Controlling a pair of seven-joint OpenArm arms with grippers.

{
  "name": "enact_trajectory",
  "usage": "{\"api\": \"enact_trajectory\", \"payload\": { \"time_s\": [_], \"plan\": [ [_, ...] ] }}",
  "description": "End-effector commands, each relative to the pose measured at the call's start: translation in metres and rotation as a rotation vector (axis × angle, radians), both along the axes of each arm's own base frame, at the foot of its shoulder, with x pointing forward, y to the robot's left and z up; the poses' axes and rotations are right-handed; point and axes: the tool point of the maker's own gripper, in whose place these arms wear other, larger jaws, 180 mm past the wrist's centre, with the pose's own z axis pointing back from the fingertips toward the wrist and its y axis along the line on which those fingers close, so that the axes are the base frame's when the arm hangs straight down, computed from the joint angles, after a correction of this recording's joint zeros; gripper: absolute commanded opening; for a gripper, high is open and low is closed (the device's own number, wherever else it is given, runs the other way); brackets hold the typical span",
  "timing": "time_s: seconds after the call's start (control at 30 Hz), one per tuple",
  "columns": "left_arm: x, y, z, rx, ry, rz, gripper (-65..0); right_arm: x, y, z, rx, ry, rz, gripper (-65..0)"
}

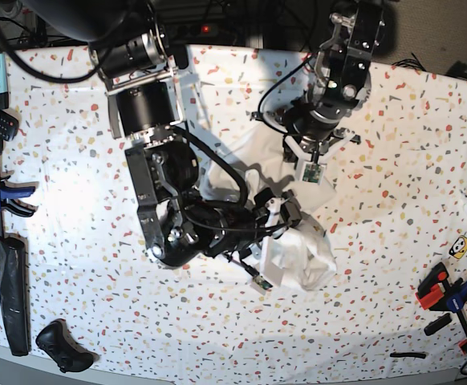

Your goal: Fold the T-shirt properly

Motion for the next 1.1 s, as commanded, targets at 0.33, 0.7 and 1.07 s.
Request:
{"api": "enact_trajectory", "payload": {
  "time_s": [0.33, 0.7, 1.07],
  "plan": [
    [0.007, 0.057, 0.068, 0.233, -0.072, 0.197, -65.0, 0.009, 0.008, 0.024, 0.051, -0.060, 0.016, -44.2],
    [-0.006, 0.080, 0.073, 0.338, -0.111, 0.256, -65.0, -0.006, 0.026, 0.017, 0.009, -0.064, 0.099, -44.2],
    [-0.006, 0.136, 0.101, 0.657, -0.199, 0.401, -65.0, -0.032, 0.047, -0.007, -0.166, -0.114, 0.248, -44.2]
  ]
}}
